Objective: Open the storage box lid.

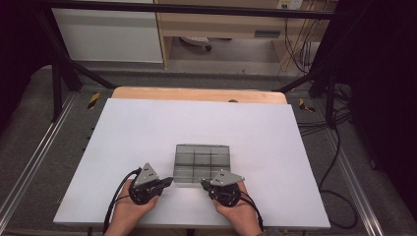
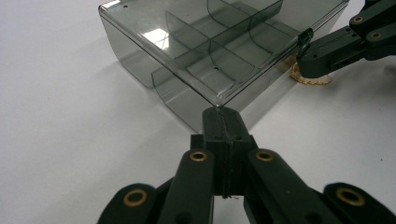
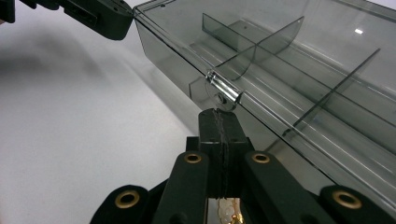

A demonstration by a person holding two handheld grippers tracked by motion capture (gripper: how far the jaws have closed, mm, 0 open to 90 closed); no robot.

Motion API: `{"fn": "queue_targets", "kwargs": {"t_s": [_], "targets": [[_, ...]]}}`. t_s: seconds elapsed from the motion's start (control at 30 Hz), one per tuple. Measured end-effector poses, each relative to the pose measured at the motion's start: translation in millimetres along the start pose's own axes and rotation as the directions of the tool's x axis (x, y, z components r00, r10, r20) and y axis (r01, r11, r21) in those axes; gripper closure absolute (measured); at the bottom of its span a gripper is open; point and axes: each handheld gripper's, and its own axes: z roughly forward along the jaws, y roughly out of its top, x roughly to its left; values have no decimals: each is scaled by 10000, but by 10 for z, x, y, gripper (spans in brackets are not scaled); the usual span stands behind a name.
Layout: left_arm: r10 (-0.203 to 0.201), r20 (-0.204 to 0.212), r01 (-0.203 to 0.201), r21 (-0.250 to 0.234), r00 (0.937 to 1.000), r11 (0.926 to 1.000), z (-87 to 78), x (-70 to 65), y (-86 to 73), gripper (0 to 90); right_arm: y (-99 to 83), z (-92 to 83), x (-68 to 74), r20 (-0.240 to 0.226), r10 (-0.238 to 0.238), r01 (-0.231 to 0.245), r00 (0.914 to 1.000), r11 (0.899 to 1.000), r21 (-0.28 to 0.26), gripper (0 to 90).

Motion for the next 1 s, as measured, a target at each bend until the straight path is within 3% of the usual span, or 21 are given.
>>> {"fn": "queue_targets", "kwargs": {"t_s": [0.63, 0.8, 1.0], "targets": [[11, 61, -11, -83, 10000, 10000, 5, 12, 14, 900, 17, -27, 8, -94, -45, 43, 9999, 9996, -295, 900], [-17, 61, 17, -118, 10000, 9999, -4, 17, 18, 900, 53, -78, -2, -48, -20, 17, 10000, 9982, -605, 900], [-31, 12, 32, -537, 10000, 9986, -96, 80, 100, 900, 113, -124, -10, -14, -8, 7, 10000, 9947, -1025, 900]]}}
